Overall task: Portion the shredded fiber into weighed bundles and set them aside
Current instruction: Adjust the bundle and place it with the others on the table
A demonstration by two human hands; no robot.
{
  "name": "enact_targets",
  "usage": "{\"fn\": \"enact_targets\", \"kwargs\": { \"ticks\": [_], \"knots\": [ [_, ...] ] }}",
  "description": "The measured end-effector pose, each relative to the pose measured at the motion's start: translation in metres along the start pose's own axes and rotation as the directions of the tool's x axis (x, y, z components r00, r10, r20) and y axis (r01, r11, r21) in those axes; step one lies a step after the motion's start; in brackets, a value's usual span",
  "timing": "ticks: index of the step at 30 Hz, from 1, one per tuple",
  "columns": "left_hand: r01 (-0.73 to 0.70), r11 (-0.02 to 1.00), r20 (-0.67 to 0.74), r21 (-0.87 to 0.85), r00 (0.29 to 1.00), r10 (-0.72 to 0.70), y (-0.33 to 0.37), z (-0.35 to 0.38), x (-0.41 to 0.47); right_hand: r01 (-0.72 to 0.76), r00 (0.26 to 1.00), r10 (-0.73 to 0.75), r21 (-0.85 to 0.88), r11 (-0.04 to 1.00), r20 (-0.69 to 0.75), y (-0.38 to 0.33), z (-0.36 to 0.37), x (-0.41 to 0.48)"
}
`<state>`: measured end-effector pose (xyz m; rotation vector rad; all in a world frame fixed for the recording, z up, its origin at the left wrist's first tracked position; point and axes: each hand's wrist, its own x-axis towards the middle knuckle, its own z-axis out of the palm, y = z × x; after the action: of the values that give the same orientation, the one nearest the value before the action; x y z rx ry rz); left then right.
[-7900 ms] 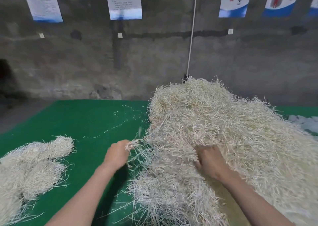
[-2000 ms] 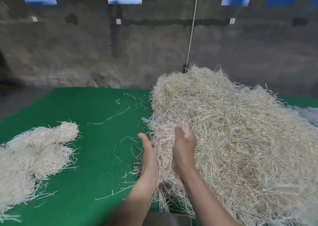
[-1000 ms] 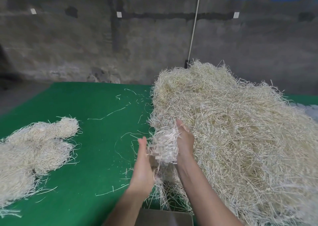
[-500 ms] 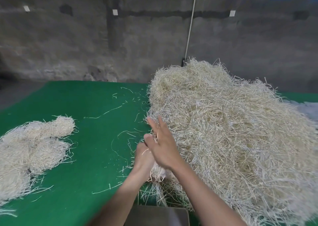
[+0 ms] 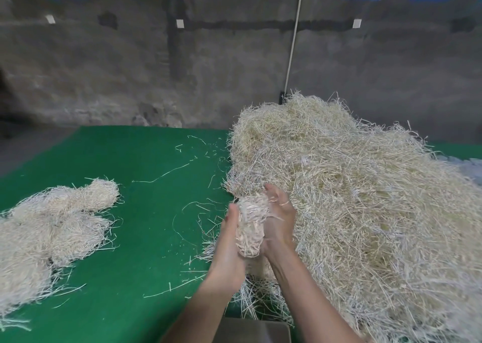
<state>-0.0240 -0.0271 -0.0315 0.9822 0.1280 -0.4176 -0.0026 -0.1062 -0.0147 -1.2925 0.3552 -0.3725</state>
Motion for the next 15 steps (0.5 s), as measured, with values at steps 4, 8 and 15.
{"fn": "enact_targets", "kwargs": {
  "ticks": [4,8,15],
  "knots": [
    [-0.098,0.993,-0.140,-0.072,0.986,0.087,0.018,0.004,0.016,0.417,0.902,-0.299,-0.449,0.790,0.311,0.025,-0.004,-0.022],
    [-0.240,0.915,-0.297,0.325,0.893,0.340,0.020,0.001,0.022,0.534,0.829,-0.305,-0.501,0.681,0.470,0.029,0.003,-0.038],
    [-0.084,0.974,-0.284,0.211,0.948,0.144,0.022,-0.007,0.018,0.472,0.811,-0.204,-0.406,0.783,0.549,0.022,-0.003,-0.034]
  ]
}}
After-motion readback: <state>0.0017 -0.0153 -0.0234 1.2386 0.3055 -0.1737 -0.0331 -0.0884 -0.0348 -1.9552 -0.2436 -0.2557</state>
